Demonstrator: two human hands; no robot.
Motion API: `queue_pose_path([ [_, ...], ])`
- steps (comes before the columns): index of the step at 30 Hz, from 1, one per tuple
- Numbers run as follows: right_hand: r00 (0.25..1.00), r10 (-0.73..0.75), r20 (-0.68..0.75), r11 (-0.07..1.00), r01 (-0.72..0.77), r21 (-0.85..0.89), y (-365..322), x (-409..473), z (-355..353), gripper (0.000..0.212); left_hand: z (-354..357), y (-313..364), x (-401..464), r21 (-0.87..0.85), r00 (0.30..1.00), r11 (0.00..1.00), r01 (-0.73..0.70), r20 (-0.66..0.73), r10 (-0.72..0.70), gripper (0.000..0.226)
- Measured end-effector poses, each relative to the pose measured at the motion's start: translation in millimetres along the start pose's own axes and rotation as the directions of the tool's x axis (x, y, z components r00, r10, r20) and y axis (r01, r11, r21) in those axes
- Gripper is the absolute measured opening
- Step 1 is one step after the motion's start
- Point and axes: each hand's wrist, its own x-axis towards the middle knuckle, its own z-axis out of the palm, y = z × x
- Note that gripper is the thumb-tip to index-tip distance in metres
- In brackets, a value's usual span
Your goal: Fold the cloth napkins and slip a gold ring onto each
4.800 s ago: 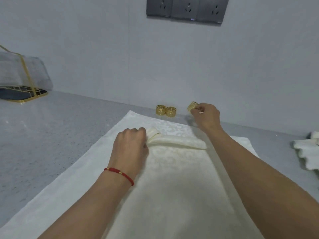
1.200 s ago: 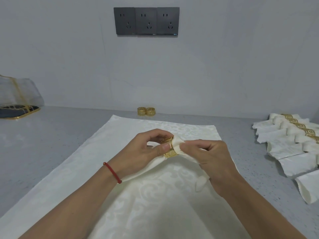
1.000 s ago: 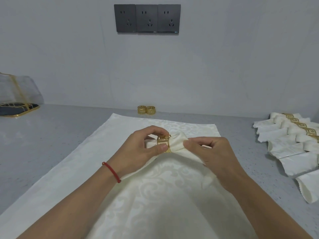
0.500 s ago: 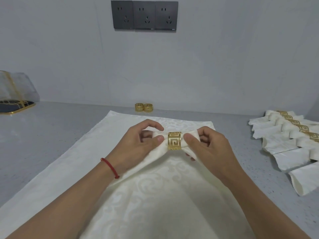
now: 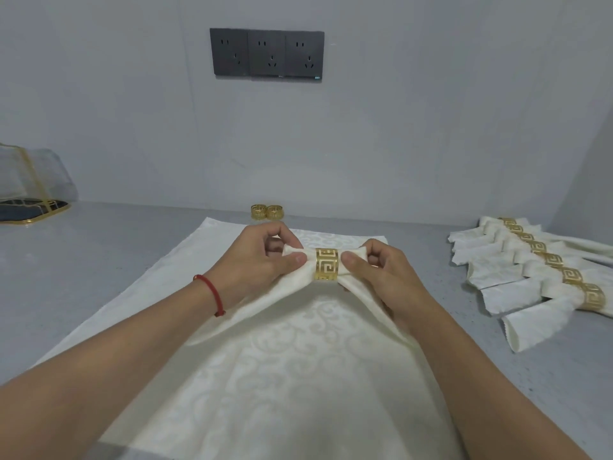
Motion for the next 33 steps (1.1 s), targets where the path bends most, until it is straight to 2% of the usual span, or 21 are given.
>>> queue_pose_path([
  [4, 1.000, 0.003, 0.028, 0.996, -0.001, -0.092, -23.3, -12.3, -15.1, 0.035, 5.3, 24.9, -7.4, -0.042, 0.994, 0.998, 0.055, 0.093, -0.051, 0.021],
  [6, 0.999, -0.033, 0.010, 0.992, 0.034, -0.123, -34.3, -24.4, -24.3, 0.032, 16.3, 42.5, -12.7, -0.054, 0.973, 0.992, 0.118, 0.205, -0.105, 0.038],
  [7, 0.999, -0.053, -0.001, 0.988, 0.053, -0.142, -38.8, -30.4, -27.8, 0.029, 22.8, 50.1, -14.2, -0.008, 0.963, 0.993, 0.122, 0.245, -0.116, 0.047],
  [8, 0.997, -0.071, -0.015, 0.985, 0.067, -0.156, -42.9, -38.3, -32.4, 0.026, 31.1, 57.6, -16.0, 0.068, 0.958, 0.994, 0.087, 0.268, -0.102, 0.049],
  [10, 0.995, -0.092, -0.040, 0.982, 0.084, -0.167, -49.3, -54.6, -42.5, 0.023, 48.6, 68.8, -18.2, 0.172, 0.951, 0.985, -0.005, 0.305, -0.048, 0.036],
  [14, 0.995, -0.060, -0.081, 0.982, 0.045, -0.181, -50.5, -84.4, -73.6, 0.021, 83.1, 84.3, -20.6, 0.223, 0.925, 0.971, -0.088, 0.381, -0.004, 0.023],
  [17, 0.989, -0.010, -0.147, 0.978, -0.021, -0.207, -43.2, -104.7, -106.7, 0.024, 119.7, 95.4, -16.9, 0.324, 0.902, 0.932, -0.160, 0.431, 0.005, 0.027],
  [20, 0.975, 0.009, -0.223, 0.972, -0.061, -0.227, -38.6, -119.8, -137.2, 0.026, 157.3, 98.3, -8.9, 0.387, 0.893, 0.897, -0.216, 0.450, 0.020, 0.043],
  [22, 0.962, -0.018, -0.273, 0.956, -0.063, -0.286, -36.8, -128.1, -163.3, 0.022, 185.1, 95.7, -3.1, 0.319, 0.906, 0.941, -0.116, 0.422, -0.031, 0.047],
  [24, 0.951, -0.042, -0.308, 0.923, -0.082, -0.377, -34.6, -134.3, -191.3, 0.019, 212.6, 89.1, 4.0, 0.170, 0.896, 0.981, 0.098, 0.415, -0.161, 0.042],
  [26, 0.944, -0.039, -0.326, 0.869, -0.129, -0.477, -30.7, -139.2, -221.7, 0.020, 242.5, 82.8, 10.2, 0.044, 0.857, 0.956, 0.290, 0.433, -0.280, 0.036],
  [27, 0.945, -0.029, -0.327, 0.849, -0.149, -0.507, -27.4, -140.5, -236.8, 0.021, 258.6, 79.7, 12.3, 0.006, 0.847, 0.942, 0.336, 0.435, -0.304, 0.032],
  [31, 0.919, -0.034, -0.393, 0.792, -0.215, -0.572, -7.7, -134.8, -288.9, 0.030, 312.8, 74.1, 29.7, -0.014, 0.892, 0.950, 0.313, 0.349, -0.288, 0.018],
  [33, 0.902, -0.031, -0.431, 0.774, -0.251, -0.581, 3.5, -130.4, -308.2, 0.035, 336.5, 71.8, 44.5, 0.014, 0.914, 0.954, 0.300, 0.281, -0.291, 0.018],
])
